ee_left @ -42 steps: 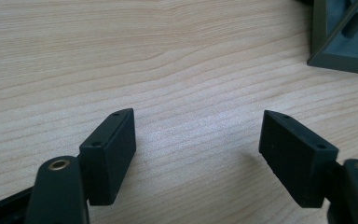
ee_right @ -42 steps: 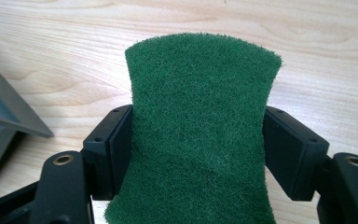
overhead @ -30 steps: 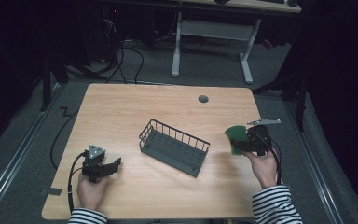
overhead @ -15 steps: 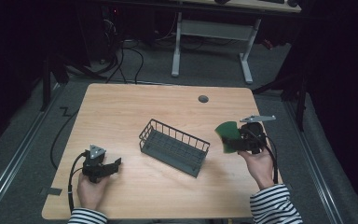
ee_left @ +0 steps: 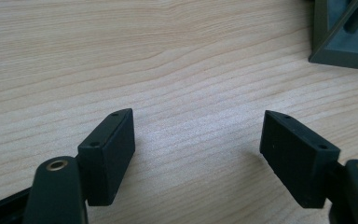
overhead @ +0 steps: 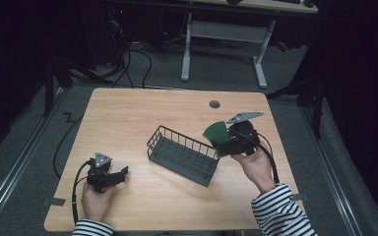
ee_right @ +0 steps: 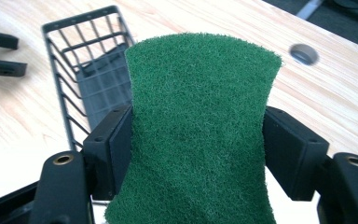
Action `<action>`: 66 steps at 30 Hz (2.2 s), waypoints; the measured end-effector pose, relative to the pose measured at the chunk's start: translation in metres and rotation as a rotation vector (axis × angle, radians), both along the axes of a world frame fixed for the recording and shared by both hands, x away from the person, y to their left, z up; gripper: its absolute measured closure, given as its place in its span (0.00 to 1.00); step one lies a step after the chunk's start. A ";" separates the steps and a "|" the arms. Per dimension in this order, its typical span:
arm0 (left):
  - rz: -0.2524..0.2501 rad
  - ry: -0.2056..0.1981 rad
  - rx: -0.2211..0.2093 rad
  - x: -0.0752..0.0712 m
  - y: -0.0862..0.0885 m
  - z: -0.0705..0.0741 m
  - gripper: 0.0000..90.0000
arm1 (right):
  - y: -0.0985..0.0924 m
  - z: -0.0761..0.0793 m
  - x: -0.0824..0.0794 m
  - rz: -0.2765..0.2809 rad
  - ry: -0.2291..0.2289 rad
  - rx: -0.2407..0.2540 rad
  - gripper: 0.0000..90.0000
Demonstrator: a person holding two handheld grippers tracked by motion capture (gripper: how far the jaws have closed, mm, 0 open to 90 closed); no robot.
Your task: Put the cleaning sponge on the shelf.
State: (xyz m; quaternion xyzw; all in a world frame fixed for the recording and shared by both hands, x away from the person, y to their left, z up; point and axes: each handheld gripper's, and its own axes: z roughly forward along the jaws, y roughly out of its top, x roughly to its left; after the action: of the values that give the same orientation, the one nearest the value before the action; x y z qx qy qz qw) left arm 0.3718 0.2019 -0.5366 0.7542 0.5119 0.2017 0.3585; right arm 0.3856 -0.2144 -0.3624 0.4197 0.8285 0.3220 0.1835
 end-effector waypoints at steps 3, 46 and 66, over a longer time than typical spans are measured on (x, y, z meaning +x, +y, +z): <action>-0.001 0.000 -0.002 0.000 0.000 0.000 0.30 | 0.012 -0.004 0.004 0.017 -0.003 -0.036 0.34; -0.001 0.000 -0.001 0.000 0.000 0.000 0.30 | 0.050 -0.045 0.015 0.111 0.089 -0.154 0.32; -0.001 -0.001 0.003 0.000 0.000 0.000 0.30 | 0.049 -0.045 0.013 0.128 0.104 -0.141 0.33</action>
State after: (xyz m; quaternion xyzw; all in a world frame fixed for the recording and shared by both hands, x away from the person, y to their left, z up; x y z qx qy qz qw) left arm 0.3718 0.2015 -0.5366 0.7549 0.5109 0.2026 0.3578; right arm 0.3988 -0.1653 -0.4076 0.3681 0.8826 0.2519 0.1486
